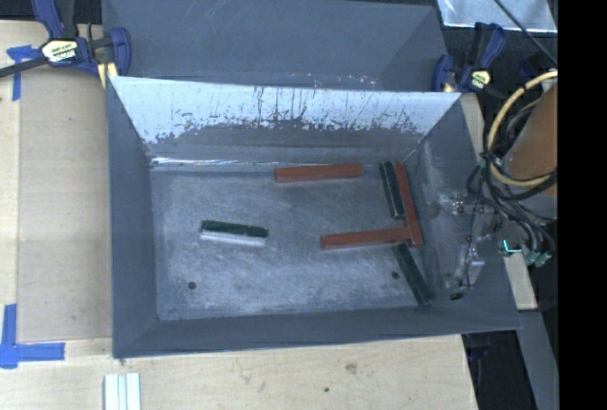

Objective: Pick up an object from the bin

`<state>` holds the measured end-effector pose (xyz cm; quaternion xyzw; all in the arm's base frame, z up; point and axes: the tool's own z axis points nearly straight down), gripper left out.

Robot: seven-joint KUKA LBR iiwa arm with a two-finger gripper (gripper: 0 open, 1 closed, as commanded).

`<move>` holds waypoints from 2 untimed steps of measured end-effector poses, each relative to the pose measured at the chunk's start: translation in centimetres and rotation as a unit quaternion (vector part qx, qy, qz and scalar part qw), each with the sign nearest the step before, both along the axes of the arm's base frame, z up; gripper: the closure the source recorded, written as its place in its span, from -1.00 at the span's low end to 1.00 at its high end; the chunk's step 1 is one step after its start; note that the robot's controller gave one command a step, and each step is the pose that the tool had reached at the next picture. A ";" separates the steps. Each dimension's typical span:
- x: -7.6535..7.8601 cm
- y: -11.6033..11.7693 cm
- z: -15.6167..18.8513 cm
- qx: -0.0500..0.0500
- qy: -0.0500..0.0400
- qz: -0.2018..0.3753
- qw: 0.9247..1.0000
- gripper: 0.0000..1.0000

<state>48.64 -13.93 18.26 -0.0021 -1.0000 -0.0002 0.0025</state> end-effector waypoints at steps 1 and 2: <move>6.6 7.5 -11.6 0.001 -0.003 -0.088 0.996 -1.00; 2.9 8.3 -8.2 -0.001 -0.003 -0.196 0.981 -1.00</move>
Offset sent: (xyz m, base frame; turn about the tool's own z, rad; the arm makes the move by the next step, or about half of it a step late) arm 0.0654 0.0719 -0.1126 0.1795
